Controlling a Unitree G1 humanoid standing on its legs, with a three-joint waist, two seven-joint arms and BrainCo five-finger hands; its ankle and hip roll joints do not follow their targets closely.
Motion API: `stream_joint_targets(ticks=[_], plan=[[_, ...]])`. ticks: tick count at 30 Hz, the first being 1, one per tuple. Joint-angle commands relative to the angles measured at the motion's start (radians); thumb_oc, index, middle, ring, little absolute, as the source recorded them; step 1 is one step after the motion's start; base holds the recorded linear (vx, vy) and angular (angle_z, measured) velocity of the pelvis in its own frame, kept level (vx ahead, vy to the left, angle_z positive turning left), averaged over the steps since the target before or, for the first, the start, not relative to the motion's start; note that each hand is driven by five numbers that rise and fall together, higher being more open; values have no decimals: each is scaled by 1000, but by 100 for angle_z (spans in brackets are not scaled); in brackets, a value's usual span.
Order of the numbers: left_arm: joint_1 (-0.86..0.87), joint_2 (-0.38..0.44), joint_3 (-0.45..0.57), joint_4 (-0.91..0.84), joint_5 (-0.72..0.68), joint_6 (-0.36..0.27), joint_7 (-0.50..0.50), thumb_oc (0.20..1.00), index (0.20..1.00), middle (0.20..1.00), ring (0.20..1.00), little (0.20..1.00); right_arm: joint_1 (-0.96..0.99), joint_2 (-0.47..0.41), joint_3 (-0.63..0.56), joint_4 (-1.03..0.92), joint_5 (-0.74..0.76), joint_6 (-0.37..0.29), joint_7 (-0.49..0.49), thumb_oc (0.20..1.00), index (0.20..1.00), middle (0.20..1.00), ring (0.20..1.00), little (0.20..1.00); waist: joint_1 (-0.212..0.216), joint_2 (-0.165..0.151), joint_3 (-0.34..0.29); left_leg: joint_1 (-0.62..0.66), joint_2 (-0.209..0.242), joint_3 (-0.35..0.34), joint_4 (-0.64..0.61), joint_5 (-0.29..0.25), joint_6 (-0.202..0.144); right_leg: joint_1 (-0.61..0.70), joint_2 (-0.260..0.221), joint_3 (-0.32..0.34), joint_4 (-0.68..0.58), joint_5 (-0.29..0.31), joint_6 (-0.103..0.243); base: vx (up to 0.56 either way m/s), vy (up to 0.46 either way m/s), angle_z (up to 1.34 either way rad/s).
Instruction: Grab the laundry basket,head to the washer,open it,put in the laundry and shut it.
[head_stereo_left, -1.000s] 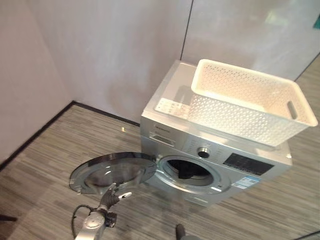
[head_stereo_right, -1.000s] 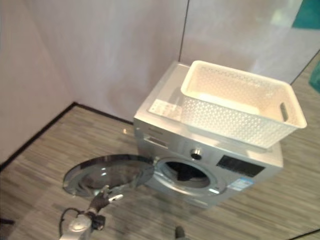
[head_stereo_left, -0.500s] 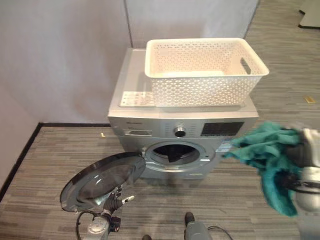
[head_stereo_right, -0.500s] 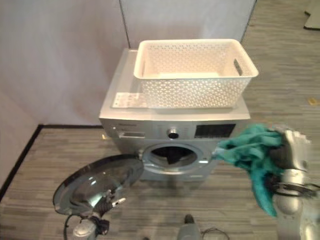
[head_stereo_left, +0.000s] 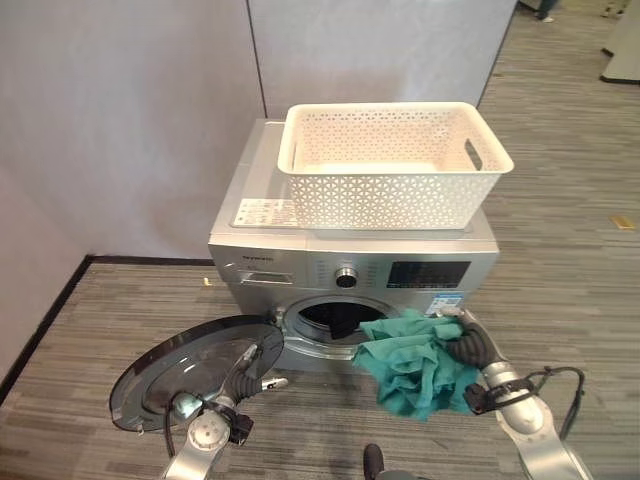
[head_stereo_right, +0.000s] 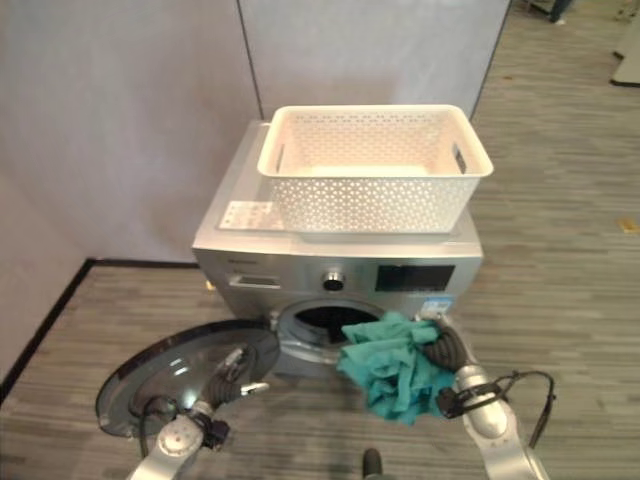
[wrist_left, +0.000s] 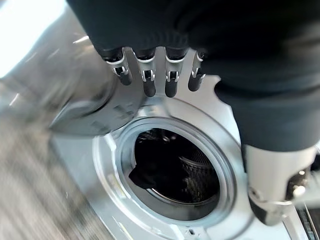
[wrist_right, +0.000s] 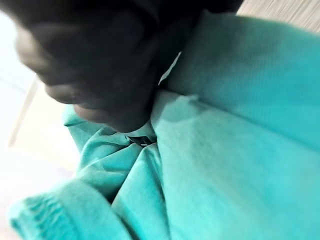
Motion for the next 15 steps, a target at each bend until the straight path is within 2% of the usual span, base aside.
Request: stream_joint_targets(ticks=[1, 2, 3, 4, 9, 15], plan=[[-137, 77, -43, -22, 161, 3, -19, 1000, 1000, 1000, 1000, 1000, -151, 4, -12, -54, 54, -32, -24, 200, 200, 200, 200, 200, 14, -39, -3, -30, -1, -117, 43, -133, 15, 45, -145, -38, 48, -103, 103, 0, -46, 21], [-140, 76, -44, -20, 162, 2, -19, 1000, 1000, 1000, 1000, 1000, -154, 5, -13, -52, 54, -32, -24, 200, 200, 200, 200, 200, 14, -40, -2, -33, -2, -117, 42, -128, 15, 43, -146, -38, 47, -99, 102, -22, -57, 37], [-192, 62, -105, 22, 241, -4, -2, 1000, 1000, 1000, 1000, 1000, -202, 12, 16, -48, 67, -35, -44, 200, 200, 200, 200, 200, 21, -41, 2, -40, -3, -127, 34, -119, 10, 41, -145, -43, 42, -101, 101, -37, -34, 48], [-200, 57, -109, 32, 245, -8, 3, 1000, 1000, 1000, 1000, 1000, -207, 11, 14, -44, 68, -37, -46, 200, 200, 200, 200, 200, 21, -40, 4, -41, -3, -129, 32, -117, 10, 42, -146, -45, 42, -101, 101, -56, -51, 41], [-379, -26, -361, 156, 414, -24, 2, 1000, 1000, 1000, 1000, 1000, -354, 25, 92, -53, 154, -55, -138, 200, 200, 200, 200, 200, 27, -22, 55, -94, -10, -157, 9, -80, -3, 12, -154, -68, 34, -101, 98, -103, -27, 22], [-428, -98, -389, 194, 367, -13, 24, 1000, 1000, 1000, 1000, 1000, -392, 39, 106, -72, 178, -49, -181, 200, 200, 200, 200, 200, 25, -11, 68, -127, -14, -162, 4, -66, -9, -7, -162, -83, 19, -88, 96, -46, -7, 14]])
